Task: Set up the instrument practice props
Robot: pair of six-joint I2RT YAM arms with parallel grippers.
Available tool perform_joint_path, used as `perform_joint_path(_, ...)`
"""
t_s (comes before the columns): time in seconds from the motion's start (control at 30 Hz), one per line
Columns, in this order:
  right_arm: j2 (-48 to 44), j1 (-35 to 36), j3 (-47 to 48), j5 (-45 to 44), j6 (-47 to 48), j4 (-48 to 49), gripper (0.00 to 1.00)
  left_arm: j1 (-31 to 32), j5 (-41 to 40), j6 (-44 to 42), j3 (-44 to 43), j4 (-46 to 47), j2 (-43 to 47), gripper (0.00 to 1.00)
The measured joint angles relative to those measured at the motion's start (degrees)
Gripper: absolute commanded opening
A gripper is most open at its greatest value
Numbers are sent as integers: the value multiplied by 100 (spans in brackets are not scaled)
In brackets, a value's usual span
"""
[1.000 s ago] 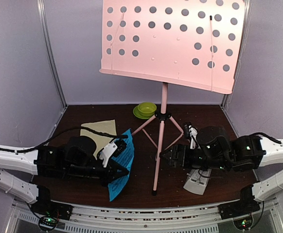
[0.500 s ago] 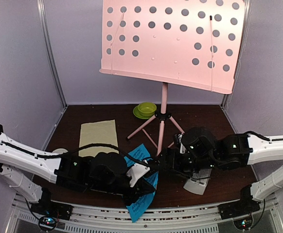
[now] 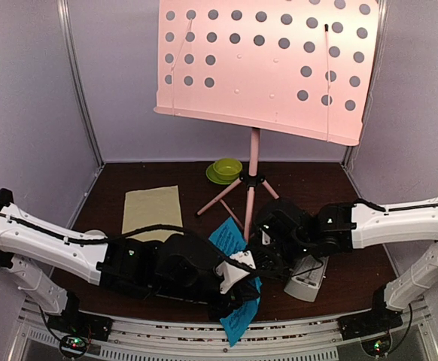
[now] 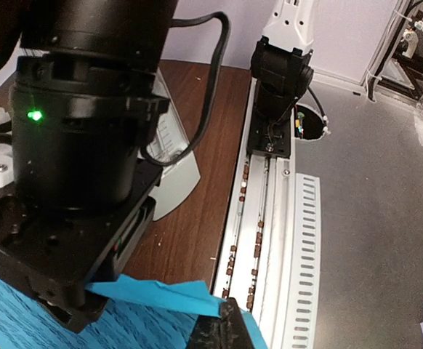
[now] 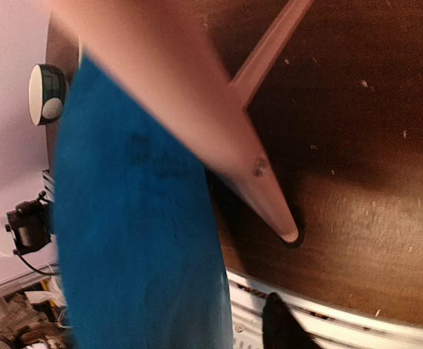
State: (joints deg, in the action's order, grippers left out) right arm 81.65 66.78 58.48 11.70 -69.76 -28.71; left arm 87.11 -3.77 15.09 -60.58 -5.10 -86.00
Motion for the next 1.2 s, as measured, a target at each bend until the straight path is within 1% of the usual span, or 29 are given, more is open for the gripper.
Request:
perform_joint_path(0.1, 20, -39, 74, 98, 98, -90, 14, 0, 0, -111, -188, -216, -44, 0)
perform_joint_path(0.13, -2, -55, 83, 116, 120, -94, 10, 0, -4, -129, -243, -291, -46, 7)
perform_joint_path(0.17, -39, -70, 79, 136, 155, -90, 7, 0, -13, -129, -306, -402, -46, 15)
perform_joint_path(0.2, -85, -74, 74, 140, 201, -83, 5, 0, -33, -129, -352, -472, -44, 25)
perform_joint_path(0.23, -155, -87, 59, 146, 223, -33, 4, 0, -57, -96, -376, -555, -33, 36)
perform_joint_path(0.27, -249, -94, 37, 155, 273, 39, 3, 0, -90, -81, -372, -610, -2, 45)
perform_joint_path(0.3, -369, -98, 11, 160, 334, 133, 2, 0, -136, 9, -328, -667, 68, 51)
perform_joint_path(0.37, -612, -98, -44, 168, 468, 361, 2, 0, -245, 192, -59, -669, 363, 60)
perform_joint_path(0.43, -898, -98, -125, 177, 634, 621, 3, 0, -391, 367, 271, -702, 785, 67)
perform_joint_path(0.5, -1263, -98, -299, 188, 817, 975, 3, -7, -592, 649, 743, -684, 1440, 74)
perform_joint_path(0.57, -1672, -98, -549, 221, 973, 1394, 4, -35, -802, 944, 1244, -649, 2221, 84)
perform_joint_path(0.6, -1891, -98, -699, 238, 1032, 1613, 4, -61, -905, 1084, 1471, -640, 2618, 86)
perform_joint_path(0.73, -2793, -81, -1460, 247, 1298, 2649, 5, -166, -1270, 1679, 2284, -511, 4033, 90)
perform_joint_path(0.87, -3381, -15, -2076, 291, 1631, 3504, 7, -199, -1462, 2085, 2758, -334, 4806, 92)
perform_joint_path(1.0, -3515, 118, -2236, 446, 1965, 3952, 7, -205, -1456, 2288, 2872, -81, 4830, 92)
perform_joint_path(1.2, -3296, 629, -2118, 693, 2483, 4312, 7, -205, -1318, 2465, 2863, 330, 4229, 93)
